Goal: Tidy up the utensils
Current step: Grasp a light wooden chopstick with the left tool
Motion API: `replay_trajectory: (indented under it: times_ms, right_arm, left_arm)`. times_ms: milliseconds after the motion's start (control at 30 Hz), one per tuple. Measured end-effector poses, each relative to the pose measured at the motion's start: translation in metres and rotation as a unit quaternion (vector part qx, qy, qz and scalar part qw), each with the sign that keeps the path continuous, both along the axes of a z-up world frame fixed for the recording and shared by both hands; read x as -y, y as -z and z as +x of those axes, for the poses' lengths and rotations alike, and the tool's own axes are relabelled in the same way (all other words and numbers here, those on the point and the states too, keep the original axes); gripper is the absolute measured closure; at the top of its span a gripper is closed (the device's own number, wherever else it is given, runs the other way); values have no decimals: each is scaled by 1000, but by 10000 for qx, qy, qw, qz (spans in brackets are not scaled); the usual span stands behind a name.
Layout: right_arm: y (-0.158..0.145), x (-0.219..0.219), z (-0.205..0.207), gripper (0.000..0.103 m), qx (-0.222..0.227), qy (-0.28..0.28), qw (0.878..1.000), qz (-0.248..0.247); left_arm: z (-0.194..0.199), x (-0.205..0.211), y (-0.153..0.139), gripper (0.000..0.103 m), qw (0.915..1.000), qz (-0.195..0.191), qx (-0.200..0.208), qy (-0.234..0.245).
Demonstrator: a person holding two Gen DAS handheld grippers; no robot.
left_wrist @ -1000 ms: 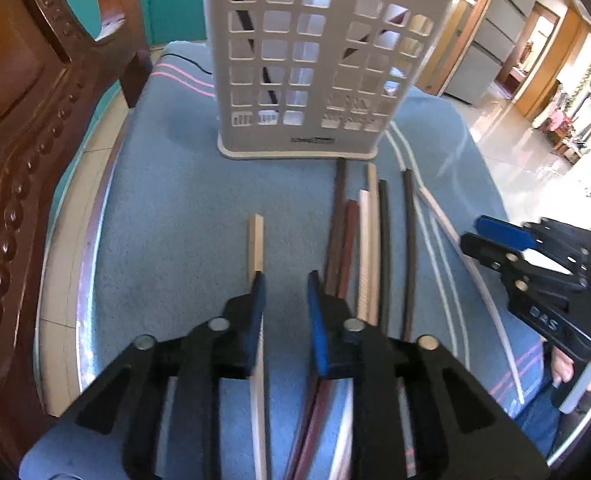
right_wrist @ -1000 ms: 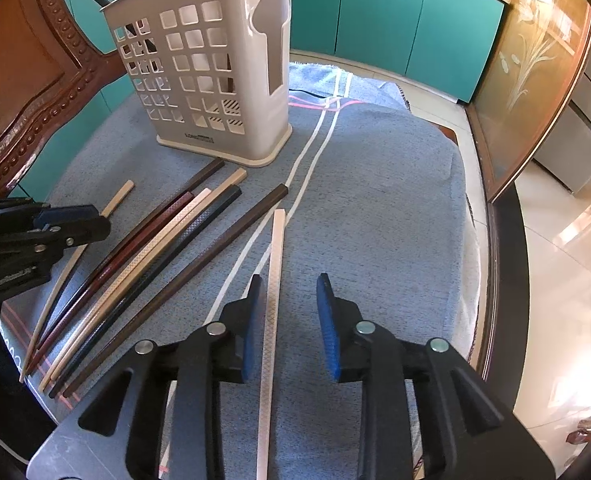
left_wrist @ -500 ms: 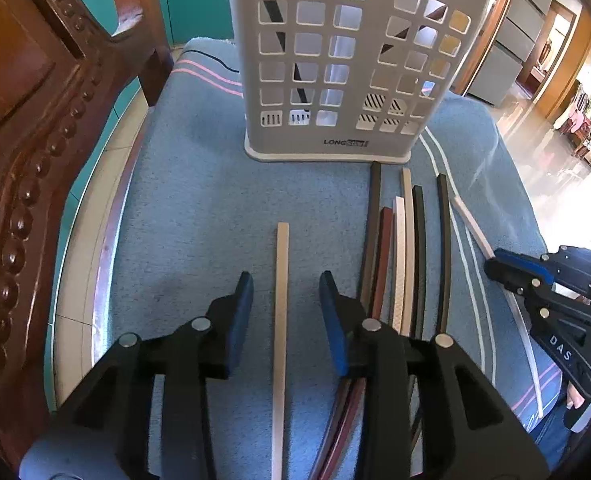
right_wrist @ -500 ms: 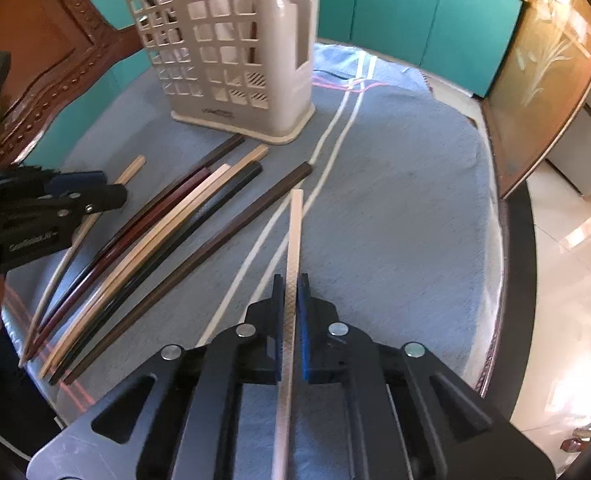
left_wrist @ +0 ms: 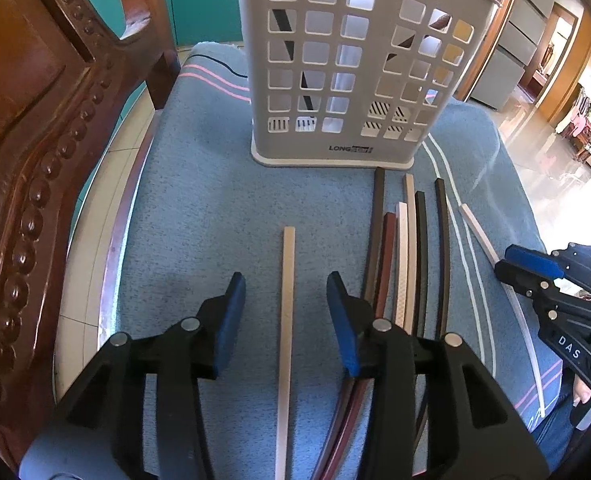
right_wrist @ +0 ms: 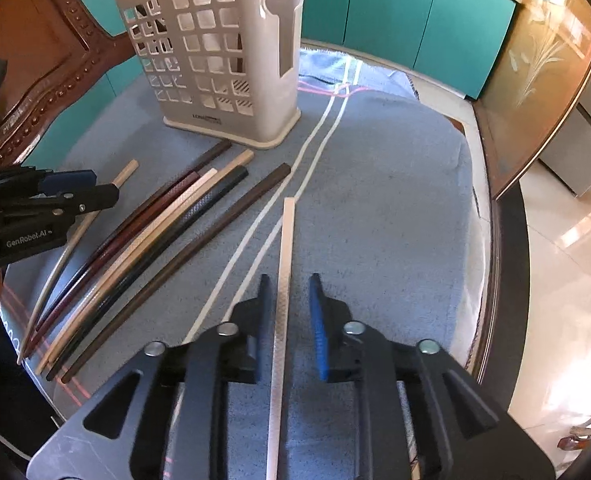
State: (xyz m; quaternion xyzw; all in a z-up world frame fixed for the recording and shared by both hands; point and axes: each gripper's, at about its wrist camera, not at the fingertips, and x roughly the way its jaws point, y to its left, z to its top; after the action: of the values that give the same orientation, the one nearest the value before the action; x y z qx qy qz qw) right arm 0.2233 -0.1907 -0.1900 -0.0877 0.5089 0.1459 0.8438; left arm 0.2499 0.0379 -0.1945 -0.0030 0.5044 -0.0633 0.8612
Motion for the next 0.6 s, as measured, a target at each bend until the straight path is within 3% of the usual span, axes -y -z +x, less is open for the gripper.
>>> replay_trajectory:
  times_ms: [600]
  right_arm:
    - [9,-10,11,71,177,130,9997,-91]
  left_arm:
    - [11,0,11,54,9999,68,-71,-80]
